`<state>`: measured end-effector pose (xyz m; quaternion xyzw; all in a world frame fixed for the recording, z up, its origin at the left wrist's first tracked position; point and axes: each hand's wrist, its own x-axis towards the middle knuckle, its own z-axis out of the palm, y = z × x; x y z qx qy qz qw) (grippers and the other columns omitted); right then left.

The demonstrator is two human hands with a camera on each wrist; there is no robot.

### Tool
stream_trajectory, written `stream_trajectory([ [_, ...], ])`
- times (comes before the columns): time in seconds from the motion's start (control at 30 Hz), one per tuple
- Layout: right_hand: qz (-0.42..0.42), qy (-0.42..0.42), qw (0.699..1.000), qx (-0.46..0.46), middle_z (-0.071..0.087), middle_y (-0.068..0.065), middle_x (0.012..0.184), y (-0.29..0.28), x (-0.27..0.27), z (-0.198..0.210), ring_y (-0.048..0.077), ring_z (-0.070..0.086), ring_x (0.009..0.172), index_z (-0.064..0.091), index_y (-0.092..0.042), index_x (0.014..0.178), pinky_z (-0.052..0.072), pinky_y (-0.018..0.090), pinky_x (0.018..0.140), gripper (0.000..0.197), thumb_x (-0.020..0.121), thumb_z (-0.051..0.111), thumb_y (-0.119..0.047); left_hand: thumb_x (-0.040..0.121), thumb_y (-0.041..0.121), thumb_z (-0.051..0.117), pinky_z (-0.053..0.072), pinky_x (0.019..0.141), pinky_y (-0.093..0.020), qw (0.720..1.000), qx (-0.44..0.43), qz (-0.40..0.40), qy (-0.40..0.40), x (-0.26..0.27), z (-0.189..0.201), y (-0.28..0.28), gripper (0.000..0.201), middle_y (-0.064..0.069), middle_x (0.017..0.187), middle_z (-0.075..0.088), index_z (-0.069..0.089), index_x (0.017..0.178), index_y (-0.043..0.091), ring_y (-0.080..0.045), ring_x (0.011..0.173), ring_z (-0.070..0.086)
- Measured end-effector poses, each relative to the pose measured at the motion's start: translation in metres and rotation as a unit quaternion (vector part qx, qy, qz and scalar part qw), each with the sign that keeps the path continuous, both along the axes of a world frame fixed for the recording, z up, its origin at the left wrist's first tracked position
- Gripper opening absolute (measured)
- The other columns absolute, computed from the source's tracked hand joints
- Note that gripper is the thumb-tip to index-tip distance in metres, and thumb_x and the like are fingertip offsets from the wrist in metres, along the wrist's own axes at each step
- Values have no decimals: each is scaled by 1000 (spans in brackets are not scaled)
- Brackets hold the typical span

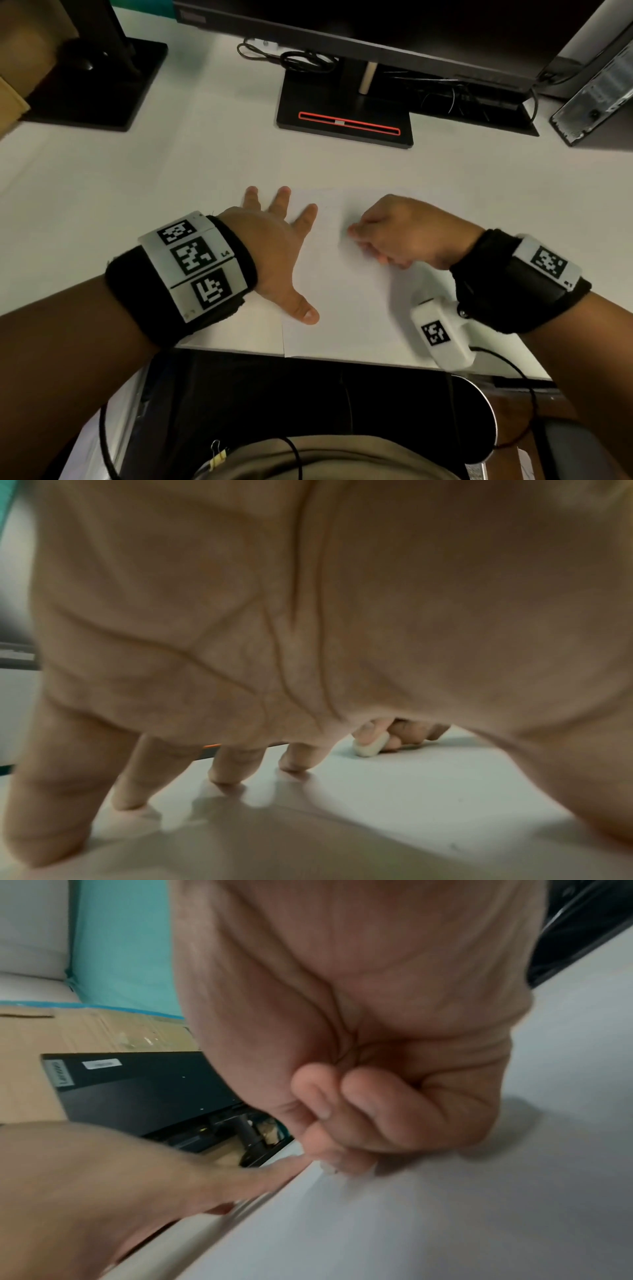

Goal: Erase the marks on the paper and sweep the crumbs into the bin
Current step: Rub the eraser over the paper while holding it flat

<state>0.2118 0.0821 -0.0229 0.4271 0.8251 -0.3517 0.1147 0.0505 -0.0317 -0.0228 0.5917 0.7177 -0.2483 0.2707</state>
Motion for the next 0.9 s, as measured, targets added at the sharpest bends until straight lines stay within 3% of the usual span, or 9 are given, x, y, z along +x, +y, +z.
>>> stream_trajectory([
  [0.17,76,-8,997,-7,59,6,59,-21,-4,-3,20,50,48,65,1,75,43,26,48,47,101,49,-35,50,92,65,29,114,-62,1000,-3,0,1,0,-1,1,150,-7,159,-37,-33,149,34,-47,147,-20],
  [0.3,10,6,1000,16,59,8,61,-4,-3,0,20,47,48,63,-1,70,41,23,45,46,101,51,-34,51,92,65,27,115,-63,1000,-10,4,1,1,1,1,150,-6,158,-38,-34,149,35,-46,147,-21],
  [0.47,83,-5,997,6,58,7,59,-24,-9,-4,18,49,48,65,2,74,42,24,47,47,101,48,-33,52,92,64,29,114,-62,1000,-7,-2,7,1,1,1,150,-7,159,-37,-34,149,34,-47,147,-20],
  [0.57,20,10,1000,4,57,9,60,-6,-8,-1,23,48,51,63,-4,70,43,28,50,43,100,51,-32,51,92,64,28,114,-63,1000,-10,1,6,2,1,2,150,-6,158,-38,-34,149,35,-46,147,-21],
  [0.77,77,-6,997,0,57,10,61,-19,-9,-4,21,48,50,63,4,75,42,26,48,48,101,49,-35,51,92,64,29,114,-62,1000,-4,-2,6,1,0,1,150,-6,158,-37,-33,149,35,-46,147,-20],
  [0.9,36,6,999,34,56,9,60,-6,-10,0,20,47,47,59,-7,67,41,25,49,44,101,49,-33,51,92,64,28,115,-62,1000,-7,4,4,1,0,1,150,-6,158,-37,-34,149,36,-45,147,-22],
])
